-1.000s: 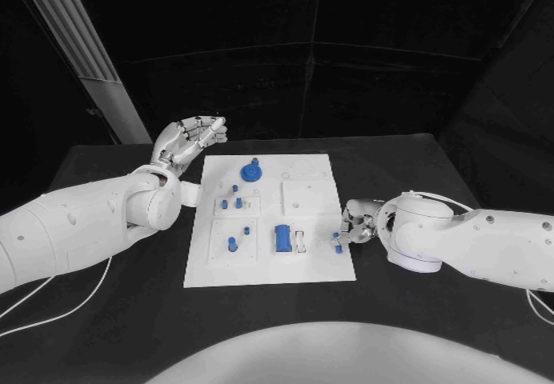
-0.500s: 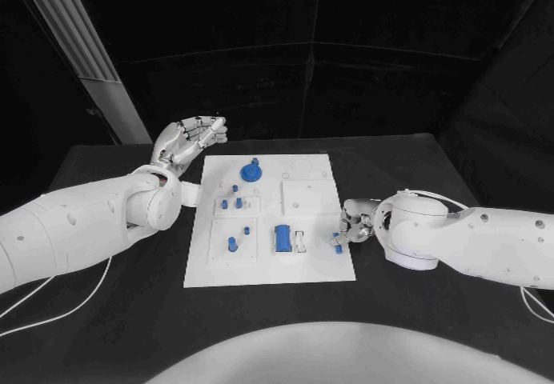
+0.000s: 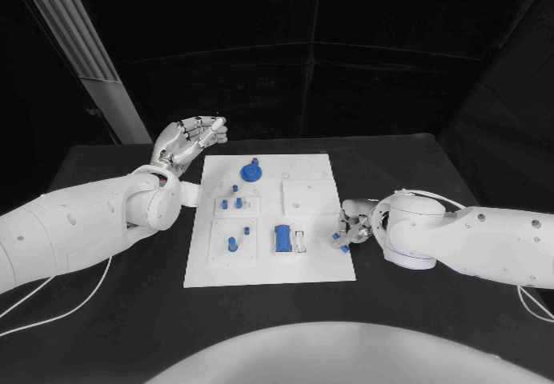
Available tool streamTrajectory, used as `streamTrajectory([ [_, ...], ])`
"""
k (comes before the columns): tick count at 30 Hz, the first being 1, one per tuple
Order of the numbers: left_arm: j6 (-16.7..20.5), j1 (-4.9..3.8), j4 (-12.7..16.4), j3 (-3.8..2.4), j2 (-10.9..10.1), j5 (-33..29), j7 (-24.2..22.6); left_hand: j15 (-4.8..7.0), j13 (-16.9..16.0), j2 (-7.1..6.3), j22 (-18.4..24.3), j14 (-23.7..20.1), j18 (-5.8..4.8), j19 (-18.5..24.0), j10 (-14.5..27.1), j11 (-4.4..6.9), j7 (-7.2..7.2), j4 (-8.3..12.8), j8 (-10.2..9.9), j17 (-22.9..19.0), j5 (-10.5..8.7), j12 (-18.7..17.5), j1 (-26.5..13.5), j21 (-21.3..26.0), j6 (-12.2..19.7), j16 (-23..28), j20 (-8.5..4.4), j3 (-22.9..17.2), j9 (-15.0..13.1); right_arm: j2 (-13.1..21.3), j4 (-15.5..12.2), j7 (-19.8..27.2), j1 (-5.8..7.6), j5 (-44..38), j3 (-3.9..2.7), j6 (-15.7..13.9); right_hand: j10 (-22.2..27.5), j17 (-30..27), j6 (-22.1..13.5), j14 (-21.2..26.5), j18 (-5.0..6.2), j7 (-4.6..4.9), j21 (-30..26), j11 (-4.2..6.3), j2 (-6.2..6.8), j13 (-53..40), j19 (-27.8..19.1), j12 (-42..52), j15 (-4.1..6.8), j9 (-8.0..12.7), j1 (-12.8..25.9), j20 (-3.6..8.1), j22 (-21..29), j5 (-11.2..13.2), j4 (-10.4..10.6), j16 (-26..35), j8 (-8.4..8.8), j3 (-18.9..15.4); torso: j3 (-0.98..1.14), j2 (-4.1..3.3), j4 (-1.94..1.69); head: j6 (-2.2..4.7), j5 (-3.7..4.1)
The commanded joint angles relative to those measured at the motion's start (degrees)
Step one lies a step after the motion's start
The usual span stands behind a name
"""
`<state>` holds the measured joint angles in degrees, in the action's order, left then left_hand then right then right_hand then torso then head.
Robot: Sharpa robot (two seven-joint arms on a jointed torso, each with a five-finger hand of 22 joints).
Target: Assemble the parts on the task board
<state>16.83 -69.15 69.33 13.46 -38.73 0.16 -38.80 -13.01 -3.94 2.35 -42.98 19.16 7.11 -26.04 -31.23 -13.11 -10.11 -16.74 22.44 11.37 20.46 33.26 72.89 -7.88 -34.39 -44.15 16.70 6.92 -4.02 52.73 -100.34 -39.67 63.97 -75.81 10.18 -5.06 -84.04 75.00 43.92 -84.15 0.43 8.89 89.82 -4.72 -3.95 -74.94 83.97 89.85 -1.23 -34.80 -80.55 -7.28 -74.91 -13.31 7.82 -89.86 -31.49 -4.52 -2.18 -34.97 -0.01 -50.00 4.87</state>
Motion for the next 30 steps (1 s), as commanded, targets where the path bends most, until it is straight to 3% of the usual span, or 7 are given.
streamTrajectory([
  [1,-0.6,-0.09,0.1,-0.03,0.0,0.0,-9.6,0.07,0.1,0.62,0.1,-0.5,-0.38,-0.1,0.4,0.03,-5.04,0.0,0.5,-0.2,0.23,0.4,0.2,0.3,0.0,-0.5,-0.09,0.4,0.1,0.0,0.0,0.7,-0.48,0.5,0.42,-0.1,-6.0,15.0,1.2,-5.9,-0.43,-0.16,0.2,-0.17,-0.12,-15.1,6.0,0.1,-0.49,18.8,-1.0,-0.49,-15.1,0.0,-0.7,-0.1,6.11,1.5,-0.03,0.03,0.06,0.0,-0.02],
  [8,-0.6,-0.09,0.1,-0.03,-0.1,0.0,-9.6,0.07,0.1,0.62,0.1,-0.5,-0.38,-0.1,0.4,0.03,-5.04,0.0,0.5,-0.2,0.23,0.4,0.2,0.3,0.0,-0.5,-0.09,0.4,0.1,0.0,-0.2,2.8,-0.5,1.5,0.42,-3.7,-6.0,15.0,2.6,-5.9,-0.43,0.2,0.2,-0.45,-0.14,-15.1,6.0,0.1,-0.86,21.7,-1.9,-0.75,-15.1,-0.7,-2.2,-0.1,9.28,4.5,-0.03,0.04,0.02,0.0,-0.04],
  [11,-0.6,-0.09,0.1,-0.03,-0.1,0.0,-9.6,0.07,0.1,0.62,0.1,-0.5,-0.38,-0.1,0.4,0.03,-5.04,0.0,0.5,-0.2,0.23,0.4,0.2,0.3,0.0,-0.5,-0.09,0.4,0.1,0.1,-0.3,3.6,-0.5,2.3,0.42,-5.7,-6.0,15.0,6.2,-5.9,-0.43,-1.56,0.2,1.07,-0.13,-15.1,6.0,0.1,0.13,23.2,-2.1,-0.16,-15.1,-1.1,-2.8,-0.1,11.11,6.3,-0.03,0.0,-0.01,0.0,-0.09],
  [18,-0.6,-0.09,0.1,-0.03,-0.2,0.0,-9.6,0.07,0.1,0.62,0.1,-0.5,-0.38,-0.1,0.4,0.03,-5.04,0.0,0.5,-0.2,0.23,0.4,0.2,0.3,0.0,-0.5,-0.09,0.4,0.1,0.3,-0.5,5.9,-0.51,6.1,0.42,-9.2,-6.0,15.0,10.9,-5.9,-0.43,-2.18,0.2,1.7,0.35,-15.1,6.0,0.1,0.93,26.0,-1.5,0.74,-15.1,-1.5,-3.9,-0.1,15.62,9.8,-0.04,0.0,0.03,0.0,-0.14],
  [30,-0.7,-0.09,0.1,-0.03,-0.3,0.0,-9.5,0.07,0.1,0.66,0.1,-0.5,-0.38,-0.1,0.4,0.04,-5.04,0.0,0.5,-0.3,0.26,0.5,0.2,0.3,0.0,-0.5,-0.09,0.4,0.1,0.9,-1.0,10.3,-0.51,13.7,0.41,-13.1,-6.0,15.0,12.8,-5.9,-0.43,-2.1,0.2,1.6,1.02,-15.1,6.0,0.1,1.04,27.2,-0.2,0.88,-15.1,-1.5,-4.2,-0.1,18.0,11.2,-0.01,0.05,0.03,0.0,-0.26],
])
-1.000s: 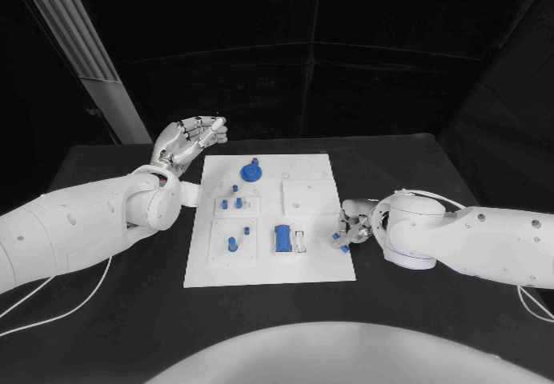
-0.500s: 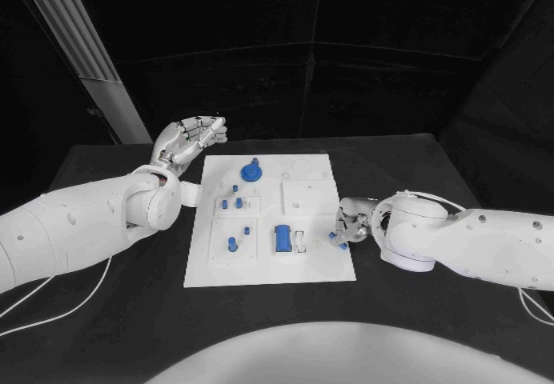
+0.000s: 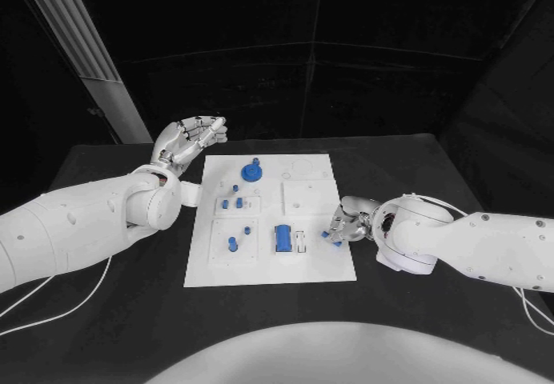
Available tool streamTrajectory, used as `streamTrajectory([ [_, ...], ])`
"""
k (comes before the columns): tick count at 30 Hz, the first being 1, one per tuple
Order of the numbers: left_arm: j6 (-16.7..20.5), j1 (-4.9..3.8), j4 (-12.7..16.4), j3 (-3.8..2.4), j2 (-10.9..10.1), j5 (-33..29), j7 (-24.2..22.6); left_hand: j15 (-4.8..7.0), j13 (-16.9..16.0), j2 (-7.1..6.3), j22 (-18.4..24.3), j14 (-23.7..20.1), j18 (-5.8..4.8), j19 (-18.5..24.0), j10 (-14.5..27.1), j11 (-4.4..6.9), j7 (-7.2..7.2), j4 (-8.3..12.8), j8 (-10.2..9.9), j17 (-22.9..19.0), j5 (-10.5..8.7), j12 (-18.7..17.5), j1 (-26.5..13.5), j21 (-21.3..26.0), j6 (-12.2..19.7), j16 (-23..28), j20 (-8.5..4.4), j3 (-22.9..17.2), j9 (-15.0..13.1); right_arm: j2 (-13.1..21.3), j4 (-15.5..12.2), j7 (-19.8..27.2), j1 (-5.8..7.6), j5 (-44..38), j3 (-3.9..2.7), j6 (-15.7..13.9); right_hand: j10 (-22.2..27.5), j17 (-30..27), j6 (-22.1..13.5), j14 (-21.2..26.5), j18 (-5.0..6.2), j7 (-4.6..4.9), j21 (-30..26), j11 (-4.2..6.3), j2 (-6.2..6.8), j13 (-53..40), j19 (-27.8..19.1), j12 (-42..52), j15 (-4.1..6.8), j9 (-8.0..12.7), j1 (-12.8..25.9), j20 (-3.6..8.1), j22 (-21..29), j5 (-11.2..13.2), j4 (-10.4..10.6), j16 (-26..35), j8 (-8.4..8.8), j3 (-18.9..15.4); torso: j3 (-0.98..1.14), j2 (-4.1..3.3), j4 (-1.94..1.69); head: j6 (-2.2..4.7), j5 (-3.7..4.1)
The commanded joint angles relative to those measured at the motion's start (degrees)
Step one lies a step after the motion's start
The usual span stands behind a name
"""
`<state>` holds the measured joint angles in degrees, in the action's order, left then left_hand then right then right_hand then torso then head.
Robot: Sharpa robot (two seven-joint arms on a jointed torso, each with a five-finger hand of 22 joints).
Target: Assemble the parts on the task board
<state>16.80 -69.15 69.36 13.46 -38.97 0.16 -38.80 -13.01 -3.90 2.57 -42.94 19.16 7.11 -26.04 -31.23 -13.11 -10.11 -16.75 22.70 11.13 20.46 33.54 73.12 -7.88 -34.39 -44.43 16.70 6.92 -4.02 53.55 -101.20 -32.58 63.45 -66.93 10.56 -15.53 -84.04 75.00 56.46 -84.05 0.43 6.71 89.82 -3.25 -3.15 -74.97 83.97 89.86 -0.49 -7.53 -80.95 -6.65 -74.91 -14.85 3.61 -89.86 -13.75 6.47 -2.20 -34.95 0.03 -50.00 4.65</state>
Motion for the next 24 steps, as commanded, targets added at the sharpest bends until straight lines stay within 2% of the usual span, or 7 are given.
streamTrajectory([
  [1,-0.7,-0.09,0.0,-0.03,0.0,0.0,-9.5,0.07,0.1,0.43,0.1,-0.5,-0.38,-0.1,0.4,0.04,-5.04,0.0,0.2,-0.1,0.26,0.2,0.0,0.3,0.0,-0.3,-0.09,0.4,0.1,0.2,-0.2,3.6,0.02,5.2,0.02,-3.0,-6.0,15.0,0.3,-5.9,-0.43,0.09,0.2,0.11,0.25,-15.0,6.0,0.1,0.29,0.0,0.2,0.25,-15.1,0.0,-0.1,-0.1,0.31,0.3,0.02,0.04,-0.02,0.0,-0.03],
  [4,-0.7,-0.08,0.0,-0.03,0.0,0.0,-9.5,0.07,0.1,0.43,0.1,-0.5,-0.38,-0.1,0.4,0.04,-5.04,0.0,0.2,-0.1,0.26,0.2,0.0,0.3,0.0,-0.3,-0.09,0.4,0.1,0.3,-0.5,4.7,0.03,6.5,0.01,-3.9,-6.0,15.0,0.4,-5.9,-0.43,0.12,0.2,0.08,0.35,-15.0,6.0,0.1,0.27,0.0,0.2,0.24,-15.1,0.0,-0.1,-0.1,0.45,0.3,-0.02,0.01,-0.12,0.0,0.11],
  [8,-0.8,-0.08,-0.1,-0.03,0.1,0.0,-9.5,0.07,0.1,0.43,0.1,-0.5,-0.38,-0.1,0.4,0.04,-5.04,0.0,0.2,-0.1,0.26,0.2,0.0,0.3,0.0,-0.3,-0.09,0.4,0.1,0.6,-0.9,6.1,0.05,9.4,-0.01,-5.1,-6.0,15.0,0.8,-5.9,-0.43,0.29,0.2,-0.05,0.59,-15.0,6.0,0.1,0.21,0.2,0.5,0.21,-15.1,0.0,-0.1,-0.1,0.75,0.4,0.01,0.0,-0.01,0.0,-0.17],
  [14,-0.8,-0.07,-0.3,-0.03,0.3,0.0,-9.3,0.07,0.1,0.46,0.1,-0.5,-0.38,-0.1,0.4,0.04,-5.03,0.0,0.3,-0.1,0.27,0.2,0.0,0.3,0.0,-0.3,-0.09,0.5,0.1,1.2,-1.7,8.1,0.16,16.5,-0.08,-6.2,-6.0,15.0,1.2,-5.9,-0.43,0.47,0.2,-0.19,0.81,-15.0,6.0,0.1,0.13,0.3,0.9,0.17,-15.1,0.1,-0.1,-0.1,1.08,0.4,-0.07,0.05,-0.12,0.0,-0.08],
  [24,-0.8,-0.06,-0.4,-0.03,0.5,0.0,-9.2,0.07,0.1,0.46,0.1,-0.5,-0.38,-0.1,0.4,0.04,-5.03,0.0,0.3,-0.1,0.27,0.2,0.0,0.3,0.0,-0.3,-0.09,0.5,0.1,0.6,-1.7,9.6,0.71,26.6,-0.15,-5.5,-6.0,15.0,1.5,-5.9,-0.43,0.55,0.2,-0.28,1.02,-15.0,6.0,0.1,0.05,0.5,1.2,0.11,-15.1,0.2,0.0,-0.1,1.39,0.4,-0.06,-0.03,-0.12,0.0,-0.07],
])
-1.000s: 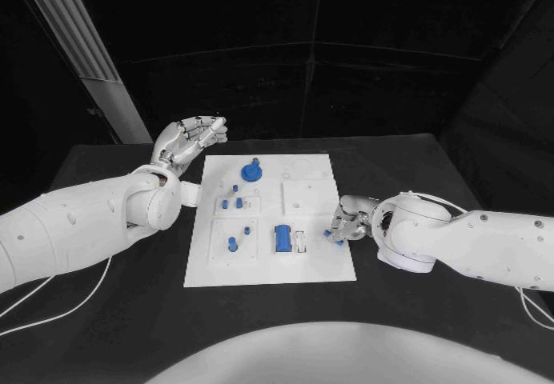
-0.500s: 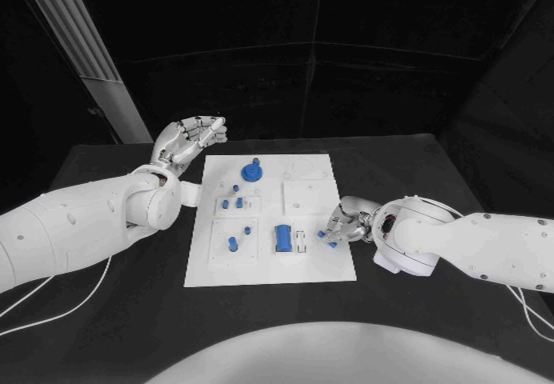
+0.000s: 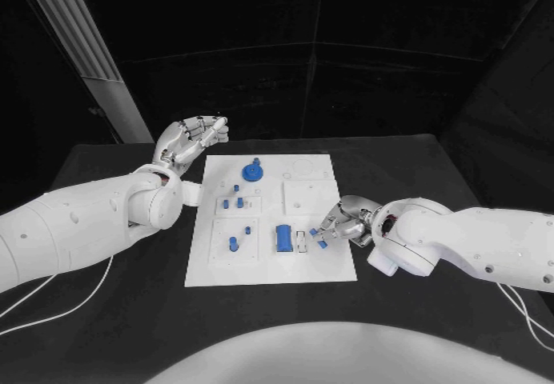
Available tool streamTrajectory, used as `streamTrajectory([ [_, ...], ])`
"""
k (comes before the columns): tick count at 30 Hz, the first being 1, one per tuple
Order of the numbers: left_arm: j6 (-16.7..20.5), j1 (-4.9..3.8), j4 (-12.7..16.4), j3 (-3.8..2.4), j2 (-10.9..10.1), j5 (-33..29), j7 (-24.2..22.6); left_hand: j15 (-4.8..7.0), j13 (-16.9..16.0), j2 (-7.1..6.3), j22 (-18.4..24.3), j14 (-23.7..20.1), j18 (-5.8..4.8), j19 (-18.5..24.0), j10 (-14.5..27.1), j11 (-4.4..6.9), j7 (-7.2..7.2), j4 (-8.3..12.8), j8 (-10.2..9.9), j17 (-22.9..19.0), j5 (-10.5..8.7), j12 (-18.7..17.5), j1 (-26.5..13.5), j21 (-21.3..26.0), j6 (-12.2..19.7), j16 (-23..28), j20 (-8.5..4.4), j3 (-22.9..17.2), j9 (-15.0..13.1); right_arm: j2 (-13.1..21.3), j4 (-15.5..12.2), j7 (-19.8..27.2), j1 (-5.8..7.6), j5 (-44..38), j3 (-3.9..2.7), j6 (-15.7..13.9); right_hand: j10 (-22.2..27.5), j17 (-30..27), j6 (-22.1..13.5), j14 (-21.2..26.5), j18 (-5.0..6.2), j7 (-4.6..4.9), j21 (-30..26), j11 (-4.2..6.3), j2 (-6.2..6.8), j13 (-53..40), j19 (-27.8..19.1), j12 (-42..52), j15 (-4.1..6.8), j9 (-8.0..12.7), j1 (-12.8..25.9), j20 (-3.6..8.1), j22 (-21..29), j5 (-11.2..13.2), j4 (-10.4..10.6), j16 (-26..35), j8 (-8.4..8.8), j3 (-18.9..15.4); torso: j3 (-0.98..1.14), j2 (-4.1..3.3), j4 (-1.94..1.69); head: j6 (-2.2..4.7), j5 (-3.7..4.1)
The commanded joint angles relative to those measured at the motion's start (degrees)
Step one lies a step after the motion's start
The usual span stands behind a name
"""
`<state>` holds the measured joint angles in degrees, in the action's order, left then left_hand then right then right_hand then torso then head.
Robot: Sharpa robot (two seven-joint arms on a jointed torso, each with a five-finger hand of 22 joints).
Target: Assemble the parts on the task board
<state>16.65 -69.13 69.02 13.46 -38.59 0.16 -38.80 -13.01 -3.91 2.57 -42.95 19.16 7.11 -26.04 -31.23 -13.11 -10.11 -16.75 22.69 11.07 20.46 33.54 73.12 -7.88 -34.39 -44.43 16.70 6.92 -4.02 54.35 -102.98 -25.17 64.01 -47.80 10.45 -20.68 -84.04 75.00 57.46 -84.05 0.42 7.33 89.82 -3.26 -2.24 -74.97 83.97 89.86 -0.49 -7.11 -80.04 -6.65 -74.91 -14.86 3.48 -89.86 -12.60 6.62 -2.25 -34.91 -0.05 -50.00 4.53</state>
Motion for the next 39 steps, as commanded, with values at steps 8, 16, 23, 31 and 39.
streamTrajectory([
  [8,-0.7,-0.08,-0.1,-0.03,0.2,0.0,-9.2,0.07,0.1,0.46,0.1,-0.5,-0.37,-0.1,0.4,0.04,-5.03,0.0,0.3,-0.1,0.27,0.2,0.0,0.3,0.0,-0.3,-0.09,0.5,0.1,-1.5,1.4,1.1,0.21,13.0,-0.03,0.5,-6.0,15.0,0.9,-6.0,-0.42,-0.04,0.2,-0.34,0.37,-15.0,6.0,0.1,-0.03,0.4,1.1,0.02,-15.1,0.7,0.5,-0.1,0.91,0.0,-0.02,-0.07,-0.01,0.0,-0.09],
  [16,-0.7,-0.08,-0.1,-0.03,0.2,0.0,-9.1,0.07,0.1,0.46,0.1,-0.5,-0.37,-0.1,0.4,0.04,-5.03,0.0,0.3,-0.1,0.27,0.2,0.0,0.3,0.0,-0.3,-0.09,0.5,0.1,-3.0,3.2,-1.8,0.21,16.2,-0.01,0.3,-6.0,15.0,1.4,-6.0,-0.42,-0.06,0.2,-0.33,0.52,-15.0,6.0,0.1,-0.03,0.6,2.1,-0.02,-15.1,1.0,1.0,-0.1,1.54,-0.3,0.07,-0.06,-0.02,0.0,-0.36],
  [23,-0.7,-0.08,0.0,-0.03,0.2,0.0,-9.1,0.07,0.1,0.51,0.1,-0.5,-0.38,-0.1,0.4,0.04,-5.03,0.0,0.3,-0.2,0.29,0.3,0.0,0.3,0.0,-0.4,-0.09,0.5,0.1,-3.7,4.0,-2.5,0.2,16.6,0.0,0.0,-6.0,15.0,1.5,-6.0,-0.42,-0.06,0.2,-0.33,0.49,-15.0,6.0,0.1,-0.03,0.7,2.4,-0.03,-15.1,1.2,1.2,-0.1,1.74,-0.4,0.04,-0.03,0.13,0.0,-0.42],
  [31,-0.8,-0.08,0.0,-0.03,0.2,0.0,-9.1,0.07,0.1,0.52,0.1,-0.5,-0.38,-0.1,0.4,0.04,-5.03,0.0,0.3,-0.2,0.29,0.3,0.0,0.3,0.0,-0.4,-0.09,0.5,0.1,-4.0,4.1,-2.7,0.19,16.6,0.01,0.2,-6.0,15.0,1.7,-6.0,-0.42,-0.07,0.2,-0.32,0.5,-15.0,6.0,0.1,-0.04,0.8,2.6,-0.03,-15.1,1.2,1.2,-0.1,1.81,-0.4,0.03,-0.02,0.04,0.0,-0.37],
  [39,-0.8,-0.08,0.0,-0.03,0.2,0.0,-9.1,0.07,0.1,0.52,0.1,-0.5,-0.38,-0.1,0.4,0.04,-5.03,0.0,0.3,-0.2,0.29,0.3,0.0,0.3,0.0,-0.4,-0.09,0.5,0.1,-4.3,4.3,-2.5,0.19,16.6,0.01,0.3,-6.0,15.0,1.9,-6.0,-0.42,-0.1,0.2,-0.29,0.58,-15.0,6.0,0.1,-0.05,0.8,2.9,-0.05,-15.1,1.4,1.4,-0.1,1.97,-0.6,0.05,-0.02,0.03,0.0,-0.43],
])
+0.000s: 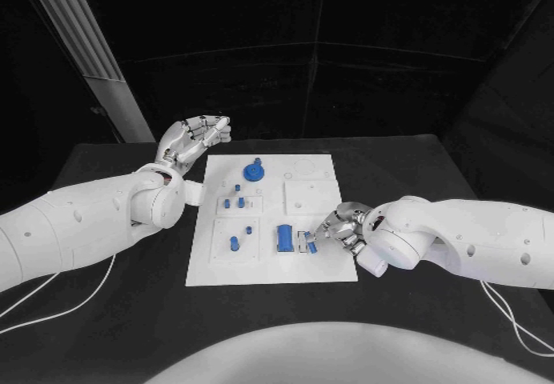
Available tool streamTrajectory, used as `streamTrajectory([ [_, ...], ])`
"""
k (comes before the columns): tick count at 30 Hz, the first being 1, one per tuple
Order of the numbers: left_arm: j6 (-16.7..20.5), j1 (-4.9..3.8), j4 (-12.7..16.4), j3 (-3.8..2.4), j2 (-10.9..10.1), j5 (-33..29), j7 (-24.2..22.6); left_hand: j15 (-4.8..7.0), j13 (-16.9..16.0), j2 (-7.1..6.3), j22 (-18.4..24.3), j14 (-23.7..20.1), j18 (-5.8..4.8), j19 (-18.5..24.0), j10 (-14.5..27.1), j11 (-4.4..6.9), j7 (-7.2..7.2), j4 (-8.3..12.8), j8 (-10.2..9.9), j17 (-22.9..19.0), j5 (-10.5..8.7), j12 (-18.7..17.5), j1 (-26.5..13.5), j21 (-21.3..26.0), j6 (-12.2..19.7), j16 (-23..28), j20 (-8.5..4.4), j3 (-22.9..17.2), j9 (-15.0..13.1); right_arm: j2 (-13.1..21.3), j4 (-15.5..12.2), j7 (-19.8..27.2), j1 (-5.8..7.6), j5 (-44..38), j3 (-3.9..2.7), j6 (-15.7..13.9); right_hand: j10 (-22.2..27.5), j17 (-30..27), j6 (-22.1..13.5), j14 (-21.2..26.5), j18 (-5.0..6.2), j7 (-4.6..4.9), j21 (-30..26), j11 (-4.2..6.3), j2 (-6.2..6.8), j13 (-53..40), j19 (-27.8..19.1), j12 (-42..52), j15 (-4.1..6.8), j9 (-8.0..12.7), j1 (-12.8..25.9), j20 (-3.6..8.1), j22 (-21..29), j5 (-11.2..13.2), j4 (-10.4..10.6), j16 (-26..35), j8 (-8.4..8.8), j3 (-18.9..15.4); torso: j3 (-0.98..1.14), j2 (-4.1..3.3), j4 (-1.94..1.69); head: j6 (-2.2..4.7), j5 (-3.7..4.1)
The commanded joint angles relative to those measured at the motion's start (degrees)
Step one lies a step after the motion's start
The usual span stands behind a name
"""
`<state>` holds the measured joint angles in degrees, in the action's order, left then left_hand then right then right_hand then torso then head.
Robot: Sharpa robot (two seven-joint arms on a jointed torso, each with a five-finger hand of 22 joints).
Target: Assemble the parts on the task board
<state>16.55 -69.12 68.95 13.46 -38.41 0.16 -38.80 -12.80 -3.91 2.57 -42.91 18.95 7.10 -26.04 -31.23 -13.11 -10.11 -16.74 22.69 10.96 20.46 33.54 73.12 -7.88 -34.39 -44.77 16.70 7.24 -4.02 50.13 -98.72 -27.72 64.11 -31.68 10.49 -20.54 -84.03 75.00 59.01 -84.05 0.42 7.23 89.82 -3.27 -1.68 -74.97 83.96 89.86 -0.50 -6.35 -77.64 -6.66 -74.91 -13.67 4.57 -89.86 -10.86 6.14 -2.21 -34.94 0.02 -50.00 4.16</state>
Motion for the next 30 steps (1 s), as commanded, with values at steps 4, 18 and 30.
streamTrajectory([
  [4,-0.7,-0.09,0.1,-0.03,0.0,0.0,-9.0,-0.14,0.1,0.52,0.1,-0.3,-0.37,-0.1,0.4,0.04,-5.03,0.0,0.3,-0.1,0.29,0.3,0.0,0.3,0.0,-0.1,-0.09,0.2,0.1,-0.4,0.2,0.1,0.09,0.7,-0.03,0.2,-6.0,15.0,0.5,-6.0,-0.42,-0.01,0.2,-0.27,0.09,-15.0,6.0,0.1,-0.05,0.1,0.8,-0.05,-15.1,0.3,0.5,-0.1,0.38,-0.3,-0.01,-0.02,-0.04,0.0,-0.06],
  [18,-0.6,-0.09,0.1,-0.03,-0.1,0.0,-9.0,-0.14,0.1,0.55,0.1,-0.3,-0.38,-0.1,0.5,0.04,-5.03,0.0,0.3,-0.1,0.31,0.3,0.1,0.3,0.1,-0.1,-0.08,0.2,0.1,-1.5,1.2,-0.9,0.09,0.8,-0.03,0.4,-6.0,15.0,0.9,-6.0,-0.42,-0.05,0.2,-0.24,0.36,-15.0,6.0,0.1,-0.03,0.3,1.4,-0.05,-15.1,0.6,0.8,-0.1,0.78,-0.7,-0.02,-0.01,-0.05,0.0,-0.08],
  [30,-0.7,-0.09,0.2,-0.03,-0.1,0.0,-9.0,-0.14,0.1,0.59,0.1,-0.3,-0.38,-0.1,0.5,0.05,-5.03,0.0,0.3,-0.2,0.35,0.4,0.1,0.4,0.1,-0.2,-0.08,0.2,0.1,-2.1,1.8,-1.8,0.08,0.8,-0.03,0.8,-6.0,15.0,1.1,-6.0,-0.42,-0.03,0.2,-0.25,0.24,-15.0,6.0,0.1,-0.02,0.4,1.7,-0.05,-15.1,0.8,1.1,-0.1,1.03,-0.8,-0.02,0.02,0.07,0.0,-0.33],
])
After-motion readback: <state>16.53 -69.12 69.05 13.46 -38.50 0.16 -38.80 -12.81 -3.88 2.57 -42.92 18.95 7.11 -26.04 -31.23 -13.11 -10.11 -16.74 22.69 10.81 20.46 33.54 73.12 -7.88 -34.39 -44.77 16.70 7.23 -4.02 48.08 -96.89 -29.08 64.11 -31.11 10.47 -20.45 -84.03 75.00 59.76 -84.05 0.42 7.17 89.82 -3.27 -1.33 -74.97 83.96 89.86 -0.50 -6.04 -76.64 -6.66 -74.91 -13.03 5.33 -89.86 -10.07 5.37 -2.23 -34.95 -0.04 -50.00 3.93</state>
